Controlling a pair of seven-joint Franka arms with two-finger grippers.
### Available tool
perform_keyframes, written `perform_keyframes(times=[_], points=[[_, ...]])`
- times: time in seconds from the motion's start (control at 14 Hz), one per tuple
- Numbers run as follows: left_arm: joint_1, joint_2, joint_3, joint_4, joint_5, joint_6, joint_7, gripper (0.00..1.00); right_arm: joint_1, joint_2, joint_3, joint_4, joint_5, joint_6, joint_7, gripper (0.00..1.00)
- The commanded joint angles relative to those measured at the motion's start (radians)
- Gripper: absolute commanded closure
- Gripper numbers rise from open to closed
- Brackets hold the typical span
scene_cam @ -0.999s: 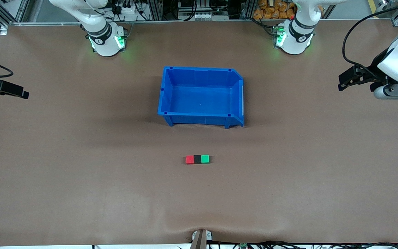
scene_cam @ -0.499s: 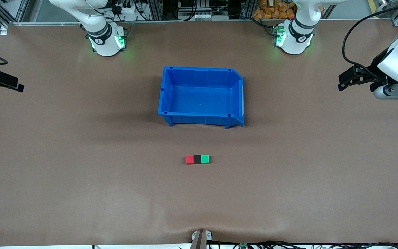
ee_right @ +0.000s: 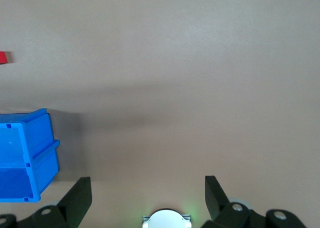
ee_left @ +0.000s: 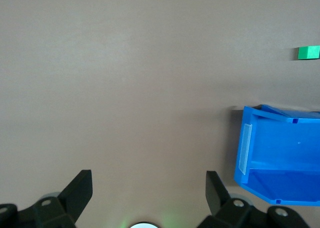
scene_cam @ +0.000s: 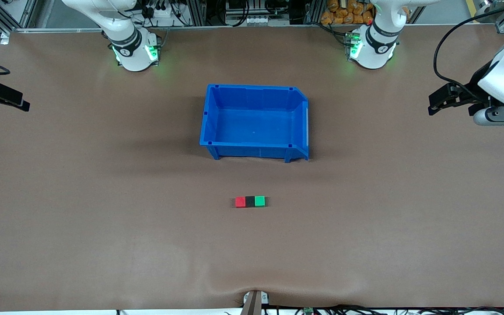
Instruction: Attach green and red cubes to black cube
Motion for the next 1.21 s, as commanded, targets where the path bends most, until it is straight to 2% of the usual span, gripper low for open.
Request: perform_keyframes(times=[0.0, 0.36, 0.86, 1.14], points=[[0.002, -0.003, -0.005, 0.001, 0.011, -0.005, 0.002, 0.0, -0.009, -0.081, 0.016, -0.098, -0.021, 0.044, -0.012, 0.0], [0.002, -0.003, -0.005, 0.001, 0.011, -0.004, 0.002, 0.0, -0.007, -0.095, 0.016, -0.104, -0.021, 0.035, -0.012, 0.0], [-0.001, 0.0, -0.005, 0.009, 0.011, -0.004, -0.002, 0.0, 0.014, -0.133, 0.019, -0.172, -0.021, 0.133, -0.014, 0.0], [-0.001, 0.0, -0.005, 0.012, 0.011, -0.001, -0.001, 0.0, 0.028, -0.141, 0.021, -0.181, -0.036, 0.136, -0.012, 0.0]])
